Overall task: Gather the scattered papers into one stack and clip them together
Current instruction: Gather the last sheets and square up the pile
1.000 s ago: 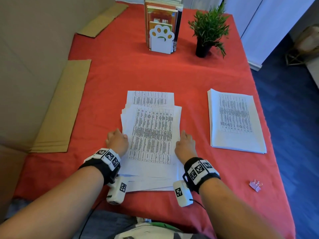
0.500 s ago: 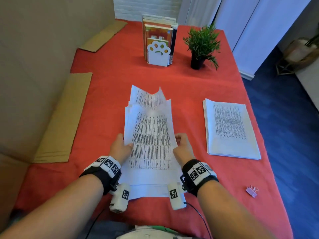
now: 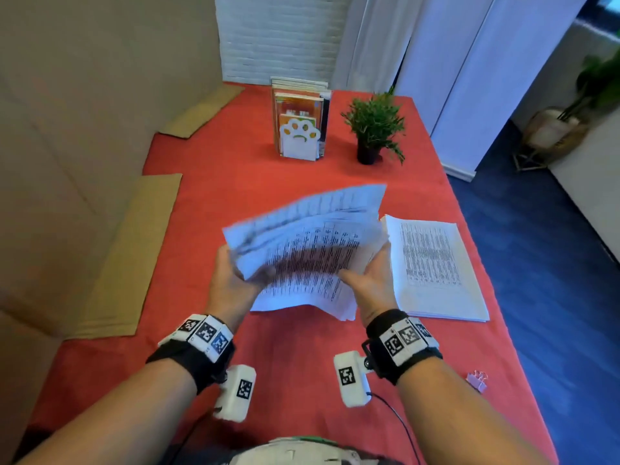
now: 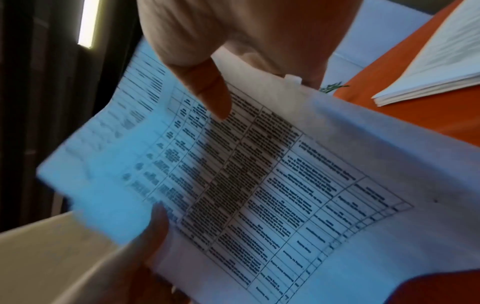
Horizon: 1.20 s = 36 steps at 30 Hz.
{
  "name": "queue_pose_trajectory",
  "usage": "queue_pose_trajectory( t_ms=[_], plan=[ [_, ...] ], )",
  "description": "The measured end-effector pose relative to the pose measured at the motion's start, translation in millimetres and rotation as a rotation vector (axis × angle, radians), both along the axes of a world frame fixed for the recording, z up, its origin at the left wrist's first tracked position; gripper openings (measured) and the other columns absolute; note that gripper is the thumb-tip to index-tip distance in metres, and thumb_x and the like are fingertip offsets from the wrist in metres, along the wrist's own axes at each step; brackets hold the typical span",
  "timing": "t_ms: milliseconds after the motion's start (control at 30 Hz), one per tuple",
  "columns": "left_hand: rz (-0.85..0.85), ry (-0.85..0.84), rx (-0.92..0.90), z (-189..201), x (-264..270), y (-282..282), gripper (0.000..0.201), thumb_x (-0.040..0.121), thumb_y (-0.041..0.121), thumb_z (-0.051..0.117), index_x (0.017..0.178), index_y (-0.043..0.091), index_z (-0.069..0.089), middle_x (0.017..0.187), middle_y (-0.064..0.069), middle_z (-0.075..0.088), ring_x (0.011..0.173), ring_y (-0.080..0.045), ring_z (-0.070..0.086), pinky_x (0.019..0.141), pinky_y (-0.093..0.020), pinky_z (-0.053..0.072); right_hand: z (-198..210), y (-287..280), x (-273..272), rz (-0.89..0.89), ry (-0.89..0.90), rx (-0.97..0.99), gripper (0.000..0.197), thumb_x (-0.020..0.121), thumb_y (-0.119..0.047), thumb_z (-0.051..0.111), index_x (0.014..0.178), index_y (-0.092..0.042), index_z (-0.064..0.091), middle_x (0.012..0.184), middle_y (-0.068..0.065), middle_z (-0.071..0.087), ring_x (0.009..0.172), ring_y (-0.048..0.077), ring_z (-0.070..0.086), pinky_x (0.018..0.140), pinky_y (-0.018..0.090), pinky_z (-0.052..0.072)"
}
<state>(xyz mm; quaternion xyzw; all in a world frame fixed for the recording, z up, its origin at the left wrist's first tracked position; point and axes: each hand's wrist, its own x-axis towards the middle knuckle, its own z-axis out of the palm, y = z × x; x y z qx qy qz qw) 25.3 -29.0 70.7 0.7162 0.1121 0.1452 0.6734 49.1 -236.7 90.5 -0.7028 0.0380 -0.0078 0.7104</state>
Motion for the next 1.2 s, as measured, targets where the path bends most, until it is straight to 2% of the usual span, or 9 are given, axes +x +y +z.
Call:
queue_pose_trajectory(
  t_ms=[200, 333, 433, 567, 667, 733, 933, 1067, 1200],
  plan=[
    [-0.033, -0.058, 0.065, 1.4, 2.4, -5.4, 0.040, 0.072, -0.015, 0.069, 0.101, 0.000, 0.047, 0.082, 0.005, 0.052, 0.063, 0.013, 0.055, 0.063, -0.005, 0.043, 1.0, -5.2, -1.1, 0.001, 0.004, 0.255, 0.063, 0.054, 0.013, 0.053, 0.100, -0.031, 0.059, 0.099, 0.008, 0.066, 0.096, 0.027, 0.065, 0.090, 0.052, 0.050],
    [0.061, -0.085, 0.034, 9.2, 4.5, -10.0, 0.036, 0.082, 0.007, 0.068, 0.116, 0.001, 0.057, 0.111, -0.008, 0.065, 0.096, 0.000, 0.061, 0.088, -0.015, 0.045, -2.1, -1.2, 1.6, -0.029, 0.040, 0.184, 0.044, 0.063, 0.008, 0.053, 0.090, -0.025, 0.066, 0.092, 0.013, 0.063, 0.090, 0.030, 0.060, 0.087, 0.051, 0.047],
    [0.119, -0.110, 0.051, 12.2, 4.0, -14.4, 0.038, 0.082, 0.005, 0.066, 0.118, 0.000, 0.057, 0.119, -0.007, 0.060, 0.102, 0.012, 0.056, 0.093, -0.008, 0.038, -5.4, 6.0, -6.1, -0.088, -0.022, 0.017, 0.029, 0.073, 0.001, 0.052, 0.092, -0.019, 0.061, 0.085, 0.015, 0.061, 0.082, 0.018, 0.055, 0.081, 0.044, 0.049],
    [0.071, -0.054, -0.031, 10.5, 2.8, -16.9, 0.044, 0.075, 0.022, 0.075, 0.114, 0.017, 0.055, 0.114, -0.004, 0.066, 0.101, -0.008, 0.065, 0.098, -0.033, 0.049, -8.0, 7.9, -13.2, -0.095, -0.069, -0.018, 0.044, 0.071, 0.001, 0.052, 0.098, -0.034, 0.053, 0.090, 0.027, 0.058, 0.079, 0.014, 0.054, 0.074, 0.037, 0.047],
    [0.150, -0.089, -0.085, 21.2, 2.3, -20.2, 0.048, 0.076, 0.017, 0.075, 0.114, 0.027, 0.047, 0.117, 0.001, 0.062, 0.101, -0.003, 0.062, 0.096, -0.021, 0.048, 2.9, 4.2, -8.8, -0.070, -0.239, 0.065, 0.082, 0.074, 0.020, 0.045, 0.123, -0.045, 0.038, 0.105, -0.005, 0.058, 0.101, 0.016, 0.057, 0.094, 0.033, 0.045],
    [0.213, -0.189, -0.010, 32.8, 0.7, -25.4, 0.046, 0.082, 0.022, 0.069, 0.120, 0.024, 0.044, 0.110, 0.012, 0.054, 0.094, 0.011, 0.054, 0.089, -0.011, 0.045, 12.2, 0.5, -3.0, -0.056, -0.427, -0.018, 0.097, 0.074, 0.025, 0.041, 0.135, -0.049, 0.028, 0.117, -0.008, 0.051, 0.113, 0.021, 0.052, 0.103, 0.033, 0.039],
    [0.336, -0.329, 0.011, 54.7, 13.8, -26.6, 0.003, 0.091, 0.021, 0.055, 0.094, 0.020, 0.055, 0.082, 0.013, 0.052, 0.070, 0.011, 0.050, 0.071, -0.007, 0.040, 24.0, -6.3, 12.4, -0.051, -0.777, -0.472, 0.062, 0.065, 0.029, 0.044, 0.117, 0.001, 0.063, 0.123, 0.012, 0.044, 0.115, -0.013, 0.040, 0.101, 0.012, 0.033],
    [0.329, -0.385, 0.022, 52.2, 15.6, -19.8, 0.008, 0.094, 0.012, 0.047, 0.100, 0.011, 0.052, 0.084, 0.010, 0.054, 0.075, 0.013, 0.051, 0.074, -0.006, 0.040, 16.4, -2.7, 8.8, -0.067, -0.514, -0.173, 0.080, 0.060, 0.025, 0.046, 0.126, -0.020, 0.051, 0.127, 0.010, 0.049, 0.118, 0.016, 0.052, 0.106, 0.038, 0.042],
    [0.184, -0.329, 0.040, 26.4, 9.4, -15.0, 0.056, 0.082, 0.002, 0.065, 0.127, 0.001, 0.032, 0.099, 0.004, 0.047, 0.084, 0.013, 0.054, 0.076, -0.009, 0.048, 3.2, -3.4, 15.3, -0.085, -0.111, 0.177, 0.077, 0.049, 0.011, 0.043, 0.118, -0.023, 0.045, 0.097, 0.000, 0.057, 0.085, 0.000, 0.059, 0.076, 0.022, 0.049]
  ],
)
